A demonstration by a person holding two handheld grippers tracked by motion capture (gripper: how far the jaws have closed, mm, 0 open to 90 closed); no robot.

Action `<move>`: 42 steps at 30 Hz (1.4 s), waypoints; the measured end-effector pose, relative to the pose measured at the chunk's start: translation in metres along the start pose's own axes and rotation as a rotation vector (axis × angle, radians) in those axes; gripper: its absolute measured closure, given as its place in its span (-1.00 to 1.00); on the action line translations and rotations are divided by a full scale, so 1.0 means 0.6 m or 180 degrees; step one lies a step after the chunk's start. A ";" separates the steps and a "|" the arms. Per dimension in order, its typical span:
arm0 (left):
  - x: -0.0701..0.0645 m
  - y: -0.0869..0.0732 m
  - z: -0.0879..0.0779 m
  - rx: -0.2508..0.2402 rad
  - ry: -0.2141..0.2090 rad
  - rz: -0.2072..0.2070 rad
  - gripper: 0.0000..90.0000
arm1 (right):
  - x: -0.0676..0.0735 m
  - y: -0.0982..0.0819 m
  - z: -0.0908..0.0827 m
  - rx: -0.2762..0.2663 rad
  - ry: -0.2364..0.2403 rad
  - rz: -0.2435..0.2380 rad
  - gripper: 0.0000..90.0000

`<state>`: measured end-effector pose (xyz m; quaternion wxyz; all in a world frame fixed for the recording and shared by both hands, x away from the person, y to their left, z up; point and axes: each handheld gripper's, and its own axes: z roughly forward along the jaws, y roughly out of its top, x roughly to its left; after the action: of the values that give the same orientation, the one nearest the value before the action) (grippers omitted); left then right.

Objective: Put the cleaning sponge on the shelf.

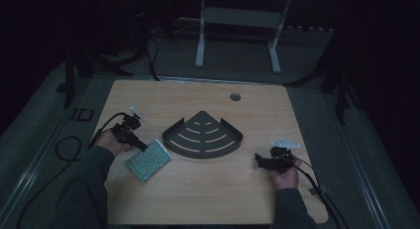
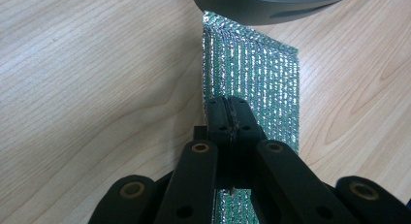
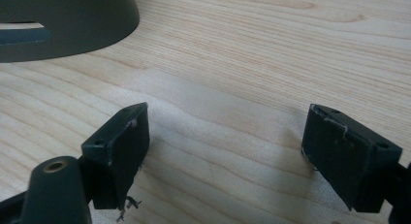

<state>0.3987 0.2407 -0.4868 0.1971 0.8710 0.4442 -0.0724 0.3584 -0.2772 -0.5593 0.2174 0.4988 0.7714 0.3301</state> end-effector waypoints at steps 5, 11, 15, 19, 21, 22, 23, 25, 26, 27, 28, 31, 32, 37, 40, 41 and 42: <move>0.001 0.001 -0.009 -0.0032 0.0006 -0.0011 1.00 | 0.000 0.000 0.000 0.0000 0.0000 0.0000 -0.63; 0.001 0.000 -0.021 -0.0075 -0.0006 -0.0014 1.00 | 0.000 0.000 0.000 0.0000 0.0000 0.0001 -0.63; 0.000 0.001 -0.027 -0.0092 0.0002 -0.0009 1.00 | 0.000 0.000 0.000 0.0000 0.0000 0.0002 -0.63; 0.000 0.002 -0.034 -0.0118 -0.0030 -0.0004 1.00 | 0.000 0.000 0.000 0.0001 0.0000 0.0001 -0.63; -0.001 0.002 -0.037 -0.0124 -0.0021 -0.0002 1.00 | 0.000 0.000 0.000 0.0000 0.0000 0.0001 -0.63; -0.001 0.003 -0.039 -0.0126 -0.0016 0.0005 1.00 | 0.000 0.000 0.000 0.0000 0.0000 0.0000 -0.63; -0.002 0.004 -0.041 -0.0132 -0.0012 0.0008 1.00 | 0.000 0.000 0.000 0.0000 0.0000 0.0001 -0.63; -0.004 0.006 -0.045 -0.0142 -0.0012 0.0026 1.00 | 0.000 0.000 0.000 0.0000 0.0000 0.0000 -0.63; -0.005 0.007 -0.048 -0.0146 -0.0013 0.0028 1.00 | 0.000 0.000 0.000 0.0000 0.0000 0.0001 -0.63; -0.006 0.008 -0.050 -0.0151 -0.0006 0.0037 1.00 | 0.000 0.000 0.000 0.0001 0.0000 0.0001 -0.63; -0.007 0.008 -0.052 -0.0166 -0.0015 0.0030 1.00 | 0.000 0.000 0.000 0.0000 0.0000 0.0002 -0.63; -0.008 0.010 -0.057 -0.0185 -0.0002 0.0032 1.00 | 0.000 0.000 0.000 0.0001 0.0000 0.0000 -0.63; -0.009 0.011 -0.059 -0.0189 -0.0002 0.0035 1.00 | 0.000 0.000 0.000 0.0000 0.0000 0.0001 -0.63; -0.013 0.016 -0.066 -0.0216 -0.0004 0.0054 1.00 | 0.000 0.000 0.000 0.0000 0.0000 0.0000 -0.63; -0.015 0.020 -0.070 -0.0224 0.0003 0.0062 1.00 | 0.000 0.000 0.000 0.0001 0.0000 0.0001 -0.63; -0.015 0.021 -0.071 -0.0231 -0.0001 0.0062 1.00 | 0.000 0.000 0.000 0.0000 0.0000 0.0000 -0.63; -0.016 0.023 -0.071 -0.0237 0.0009 0.0064 1.00 | 0.000 0.000 0.000 0.0000 0.0000 0.0000 -0.63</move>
<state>0.4018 0.2439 -0.4410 0.2293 0.8676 0.4381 -0.0525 0.3584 -0.2772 -0.5592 0.2174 0.4988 0.7714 0.3301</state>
